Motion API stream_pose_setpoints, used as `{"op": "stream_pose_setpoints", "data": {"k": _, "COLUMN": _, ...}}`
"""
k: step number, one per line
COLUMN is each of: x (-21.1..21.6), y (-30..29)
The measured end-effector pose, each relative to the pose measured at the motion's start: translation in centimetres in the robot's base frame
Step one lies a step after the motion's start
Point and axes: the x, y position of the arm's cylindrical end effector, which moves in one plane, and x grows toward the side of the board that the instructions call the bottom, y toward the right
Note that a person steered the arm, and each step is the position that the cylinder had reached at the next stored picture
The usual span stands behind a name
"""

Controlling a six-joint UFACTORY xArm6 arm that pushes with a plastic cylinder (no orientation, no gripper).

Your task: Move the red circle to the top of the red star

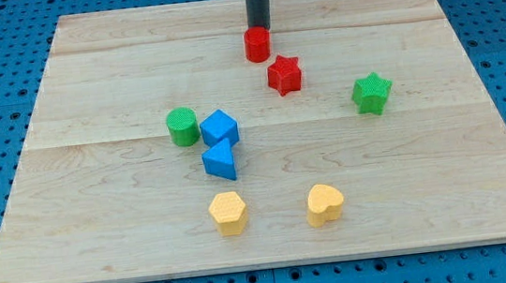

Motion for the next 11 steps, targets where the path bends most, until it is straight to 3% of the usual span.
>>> {"op": "stream_pose_setpoints", "data": {"k": 4, "x": 1.5, "y": -6.0}}
{"op": "stream_pose_setpoints", "data": {"k": 5, "x": 1.7, "y": -2.7}}
{"op": "stream_pose_setpoints", "data": {"k": 6, "x": 3.1, "y": 4.5}}
{"op": "stream_pose_setpoints", "data": {"k": 8, "x": 3.1, "y": 6.5}}
{"op": "stream_pose_setpoints", "data": {"k": 10, "x": 3.8, "y": 17.1}}
{"op": "stream_pose_setpoints", "data": {"k": 11, "x": 7.5, "y": 13.6}}
